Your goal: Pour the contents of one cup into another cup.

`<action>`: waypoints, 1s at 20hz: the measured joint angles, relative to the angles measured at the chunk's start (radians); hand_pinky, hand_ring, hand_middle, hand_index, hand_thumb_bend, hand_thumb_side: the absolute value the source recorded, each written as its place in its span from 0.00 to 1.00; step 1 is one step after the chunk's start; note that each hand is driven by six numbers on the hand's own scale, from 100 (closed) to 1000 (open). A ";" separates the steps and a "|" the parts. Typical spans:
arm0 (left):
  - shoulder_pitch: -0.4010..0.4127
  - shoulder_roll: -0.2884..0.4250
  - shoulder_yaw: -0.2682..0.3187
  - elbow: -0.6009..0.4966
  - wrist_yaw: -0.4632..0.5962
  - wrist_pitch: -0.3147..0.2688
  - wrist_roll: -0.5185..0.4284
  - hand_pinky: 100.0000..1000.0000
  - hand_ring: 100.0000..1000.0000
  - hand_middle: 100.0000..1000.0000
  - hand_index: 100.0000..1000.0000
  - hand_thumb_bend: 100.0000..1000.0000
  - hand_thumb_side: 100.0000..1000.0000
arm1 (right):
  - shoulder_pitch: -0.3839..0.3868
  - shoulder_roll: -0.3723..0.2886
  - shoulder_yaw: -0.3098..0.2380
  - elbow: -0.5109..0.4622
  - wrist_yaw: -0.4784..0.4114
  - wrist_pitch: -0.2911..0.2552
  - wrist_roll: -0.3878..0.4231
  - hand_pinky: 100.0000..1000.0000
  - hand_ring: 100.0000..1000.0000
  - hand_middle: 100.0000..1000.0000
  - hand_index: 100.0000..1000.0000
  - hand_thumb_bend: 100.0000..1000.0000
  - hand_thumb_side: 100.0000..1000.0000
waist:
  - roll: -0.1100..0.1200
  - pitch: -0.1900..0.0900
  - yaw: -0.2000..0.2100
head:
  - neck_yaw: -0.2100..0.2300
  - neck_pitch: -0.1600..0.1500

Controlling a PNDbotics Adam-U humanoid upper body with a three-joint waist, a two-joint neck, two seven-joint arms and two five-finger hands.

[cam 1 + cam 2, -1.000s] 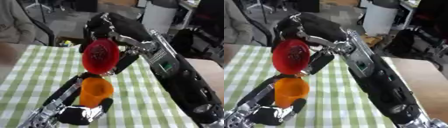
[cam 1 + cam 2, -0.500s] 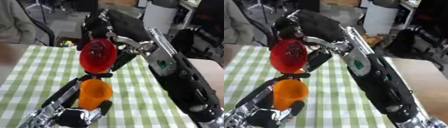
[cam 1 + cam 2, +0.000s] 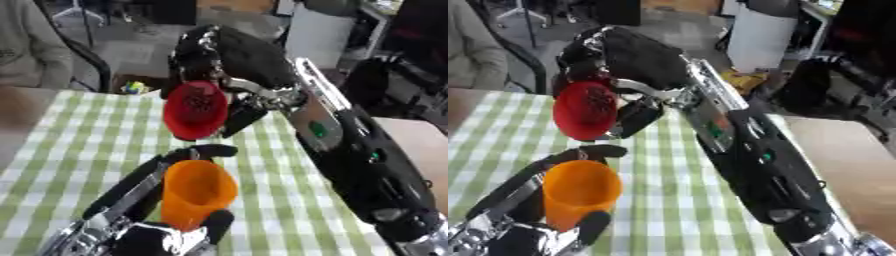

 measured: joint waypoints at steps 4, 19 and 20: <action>0.003 0.000 -0.005 0.013 0.000 0.000 0.000 0.17 0.19 0.26 0.88 0.00 0.40 | -0.001 0.000 -0.001 0.001 0.016 0.001 -0.023 0.46 0.35 0.29 0.42 0.00 0.00 | 0.000 0.000 -0.001 | 0.000 0.000; 0.012 -0.001 -0.005 0.086 -0.016 -0.022 0.010 0.17 0.19 0.26 0.89 0.00 0.40 | -0.008 0.000 0.002 -0.027 0.051 -0.001 -0.058 0.49 0.37 0.30 0.42 0.00 0.00 | -0.005 0.000 -0.004 | 0.000 -0.001; 0.012 -0.001 -0.005 0.086 -0.016 -0.022 0.011 0.17 0.19 0.26 0.89 0.00 0.40 | -0.008 0.000 0.002 -0.031 0.058 0.000 -0.061 0.49 0.37 0.30 0.42 0.00 0.00 | -0.005 0.000 -0.004 | 0.000 -0.001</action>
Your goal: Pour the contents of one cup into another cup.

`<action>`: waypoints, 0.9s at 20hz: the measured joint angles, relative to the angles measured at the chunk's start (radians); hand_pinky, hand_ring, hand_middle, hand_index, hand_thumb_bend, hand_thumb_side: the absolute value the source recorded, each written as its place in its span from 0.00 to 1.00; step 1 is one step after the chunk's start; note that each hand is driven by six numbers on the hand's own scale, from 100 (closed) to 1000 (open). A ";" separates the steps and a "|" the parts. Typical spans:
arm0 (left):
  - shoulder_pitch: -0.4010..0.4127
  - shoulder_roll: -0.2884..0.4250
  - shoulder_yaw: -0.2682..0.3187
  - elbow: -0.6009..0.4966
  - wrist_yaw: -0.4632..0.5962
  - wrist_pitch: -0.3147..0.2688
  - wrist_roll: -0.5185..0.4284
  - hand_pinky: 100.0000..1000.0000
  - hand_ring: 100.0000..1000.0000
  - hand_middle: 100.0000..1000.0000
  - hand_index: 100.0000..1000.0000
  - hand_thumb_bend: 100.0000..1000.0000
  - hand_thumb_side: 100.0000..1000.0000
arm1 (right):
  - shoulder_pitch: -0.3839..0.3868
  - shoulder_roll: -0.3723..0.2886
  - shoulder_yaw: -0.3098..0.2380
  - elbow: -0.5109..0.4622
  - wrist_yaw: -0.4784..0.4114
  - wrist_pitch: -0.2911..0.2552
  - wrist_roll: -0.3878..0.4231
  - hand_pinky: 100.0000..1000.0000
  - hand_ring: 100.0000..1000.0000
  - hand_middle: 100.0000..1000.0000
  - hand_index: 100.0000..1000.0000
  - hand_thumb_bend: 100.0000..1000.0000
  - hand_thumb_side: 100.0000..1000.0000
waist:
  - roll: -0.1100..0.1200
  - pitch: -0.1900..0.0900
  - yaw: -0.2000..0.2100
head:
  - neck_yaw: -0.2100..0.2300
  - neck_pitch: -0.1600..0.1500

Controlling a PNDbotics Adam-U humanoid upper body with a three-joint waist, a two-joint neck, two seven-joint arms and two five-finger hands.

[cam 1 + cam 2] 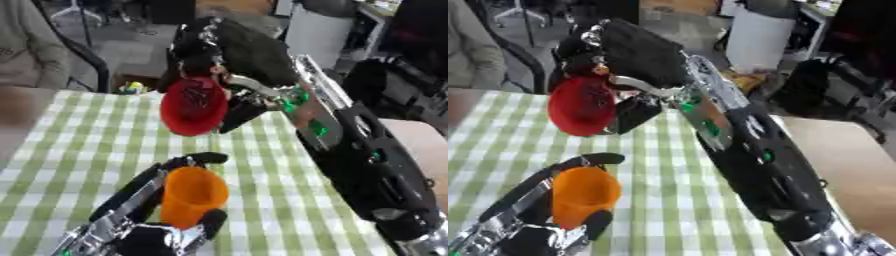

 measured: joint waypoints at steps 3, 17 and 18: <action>0.001 0.000 0.000 0.000 0.000 -0.003 0.002 0.17 0.19 0.26 0.89 0.00 0.40 | 0.001 -0.001 0.001 -0.012 0.020 0.000 -0.013 0.50 0.38 0.31 0.42 0.00 0.00 | 0.000 0.000 -0.001 | 0.000 0.000; 0.004 0.000 0.014 -0.001 0.000 -0.008 0.017 0.18 0.20 0.27 0.89 0.00 0.41 | 0.028 -0.016 0.018 -0.056 0.138 0.001 -0.104 0.56 0.42 0.33 0.43 0.00 0.00 | 0.006 0.000 -0.006 | 0.005 -0.001; 0.004 0.000 0.015 -0.001 0.001 -0.008 0.019 0.18 0.20 0.27 0.89 0.00 0.41 | 0.029 -0.017 0.018 -0.062 0.151 0.001 -0.114 0.56 0.43 0.34 0.43 0.00 0.00 | 0.006 0.000 -0.006 | 0.006 -0.001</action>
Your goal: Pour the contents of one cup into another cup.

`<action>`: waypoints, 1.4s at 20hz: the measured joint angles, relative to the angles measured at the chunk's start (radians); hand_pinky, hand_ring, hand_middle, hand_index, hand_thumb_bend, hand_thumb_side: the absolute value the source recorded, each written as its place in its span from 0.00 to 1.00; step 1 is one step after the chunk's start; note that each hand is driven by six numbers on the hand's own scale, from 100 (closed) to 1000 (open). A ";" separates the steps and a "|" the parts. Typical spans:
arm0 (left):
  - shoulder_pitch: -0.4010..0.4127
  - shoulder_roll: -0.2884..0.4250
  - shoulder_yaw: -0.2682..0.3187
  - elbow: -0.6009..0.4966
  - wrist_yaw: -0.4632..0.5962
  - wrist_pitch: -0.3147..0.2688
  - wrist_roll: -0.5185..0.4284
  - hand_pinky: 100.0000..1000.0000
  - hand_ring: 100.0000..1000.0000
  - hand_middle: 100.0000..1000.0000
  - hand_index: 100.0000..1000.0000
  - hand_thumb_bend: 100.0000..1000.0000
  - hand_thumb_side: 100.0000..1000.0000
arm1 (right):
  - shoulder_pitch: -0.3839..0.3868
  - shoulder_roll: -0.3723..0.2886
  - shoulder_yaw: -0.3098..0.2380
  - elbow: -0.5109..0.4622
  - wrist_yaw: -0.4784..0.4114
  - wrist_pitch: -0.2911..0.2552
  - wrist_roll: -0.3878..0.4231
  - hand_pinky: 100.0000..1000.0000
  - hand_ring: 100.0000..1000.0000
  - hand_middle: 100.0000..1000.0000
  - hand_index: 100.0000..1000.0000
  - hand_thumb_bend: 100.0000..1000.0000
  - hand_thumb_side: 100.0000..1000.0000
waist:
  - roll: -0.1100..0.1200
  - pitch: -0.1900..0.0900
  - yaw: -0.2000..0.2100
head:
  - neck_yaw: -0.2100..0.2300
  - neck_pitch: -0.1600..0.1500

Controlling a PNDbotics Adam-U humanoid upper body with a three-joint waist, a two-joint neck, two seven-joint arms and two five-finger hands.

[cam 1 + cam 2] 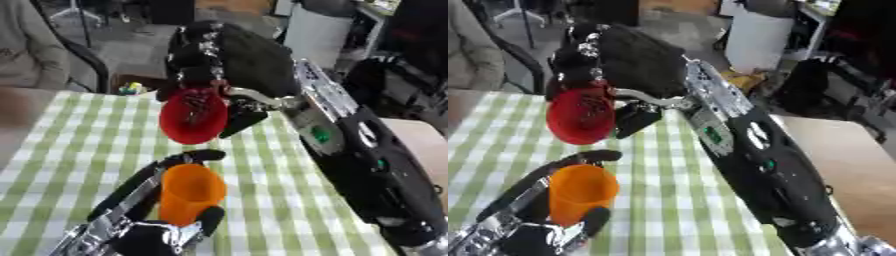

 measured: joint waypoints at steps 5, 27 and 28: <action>0.004 0.000 0.006 0.000 0.001 0.000 0.007 0.18 0.20 0.27 0.89 0.00 0.41 | 0.008 -0.008 0.000 -0.021 0.071 0.004 -0.058 0.59 0.45 0.35 0.43 0.00 0.00 | 0.001 0.000 -0.001 | 0.003 0.000; 0.015 0.001 0.035 0.000 0.011 0.000 0.030 0.18 0.20 0.27 0.89 0.00 0.43 | 0.025 -0.011 -0.012 -0.011 0.309 0.081 -0.228 0.62 0.47 0.36 0.44 0.00 0.00 | 0.005 0.000 -0.008 | 0.005 0.000; 0.015 0.001 0.036 0.000 0.011 0.000 0.033 0.18 0.20 0.27 0.89 0.00 0.43 | 0.025 -0.011 -0.012 -0.011 0.311 0.083 -0.230 0.62 0.47 0.36 0.44 0.00 0.00 | 0.005 0.000 -0.008 | 0.005 0.000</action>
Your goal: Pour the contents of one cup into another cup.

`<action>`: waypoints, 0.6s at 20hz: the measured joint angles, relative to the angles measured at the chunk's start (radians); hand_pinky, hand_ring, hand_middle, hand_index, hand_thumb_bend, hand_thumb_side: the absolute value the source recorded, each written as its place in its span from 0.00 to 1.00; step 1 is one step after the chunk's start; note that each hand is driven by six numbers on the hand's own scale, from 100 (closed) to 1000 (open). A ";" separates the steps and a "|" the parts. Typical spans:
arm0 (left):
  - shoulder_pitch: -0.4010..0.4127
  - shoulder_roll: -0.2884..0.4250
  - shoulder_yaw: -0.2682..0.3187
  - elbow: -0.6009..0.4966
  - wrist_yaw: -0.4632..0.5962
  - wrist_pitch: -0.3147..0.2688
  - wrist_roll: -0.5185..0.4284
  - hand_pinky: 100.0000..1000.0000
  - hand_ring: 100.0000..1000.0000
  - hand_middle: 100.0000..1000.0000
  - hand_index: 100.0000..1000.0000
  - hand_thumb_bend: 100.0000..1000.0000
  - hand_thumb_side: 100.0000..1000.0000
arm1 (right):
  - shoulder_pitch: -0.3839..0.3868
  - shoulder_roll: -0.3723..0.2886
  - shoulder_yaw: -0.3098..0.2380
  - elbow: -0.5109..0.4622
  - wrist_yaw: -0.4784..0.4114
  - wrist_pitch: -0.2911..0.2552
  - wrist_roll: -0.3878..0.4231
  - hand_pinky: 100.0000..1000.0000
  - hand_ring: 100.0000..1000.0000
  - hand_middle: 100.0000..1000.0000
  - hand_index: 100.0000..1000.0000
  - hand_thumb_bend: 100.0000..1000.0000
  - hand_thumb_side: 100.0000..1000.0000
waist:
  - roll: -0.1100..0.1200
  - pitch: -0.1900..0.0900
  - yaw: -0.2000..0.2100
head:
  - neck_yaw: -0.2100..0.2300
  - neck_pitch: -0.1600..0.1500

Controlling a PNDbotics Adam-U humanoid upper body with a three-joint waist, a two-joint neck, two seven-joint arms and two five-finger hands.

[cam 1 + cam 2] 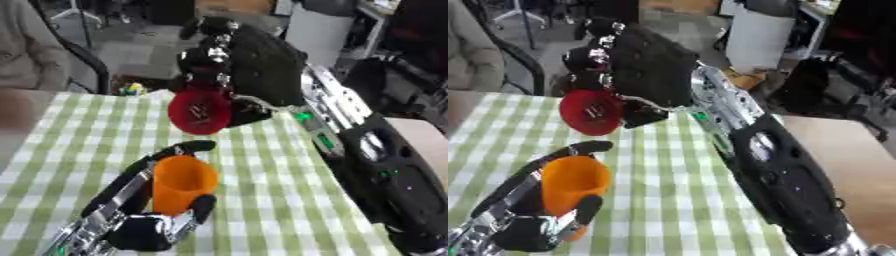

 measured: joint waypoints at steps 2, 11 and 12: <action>0.001 0.000 0.005 0.001 0.000 -0.001 0.004 0.18 0.20 0.27 0.89 0.00 0.43 | 0.000 -0.001 0.000 0.000 0.005 0.004 -0.004 0.62 0.47 0.36 0.44 0.00 0.00 | 0.000 0.000 0.000 | 0.000 0.000; 0.002 0.000 0.015 0.007 0.000 -0.003 0.018 0.18 0.20 0.27 0.89 0.00 0.43 | 0.002 -0.005 0.000 0.000 0.017 0.012 -0.012 0.62 0.48 0.37 0.44 0.00 0.00 | 0.001 0.000 0.000 | 0.000 -0.003; 0.002 0.000 0.016 0.007 0.000 -0.002 0.019 0.18 0.20 0.27 0.89 0.00 0.43 | 0.002 -0.005 0.000 0.000 0.019 0.013 -0.013 0.62 0.48 0.37 0.44 0.00 0.00 | 0.001 0.000 0.000 | 0.000 -0.004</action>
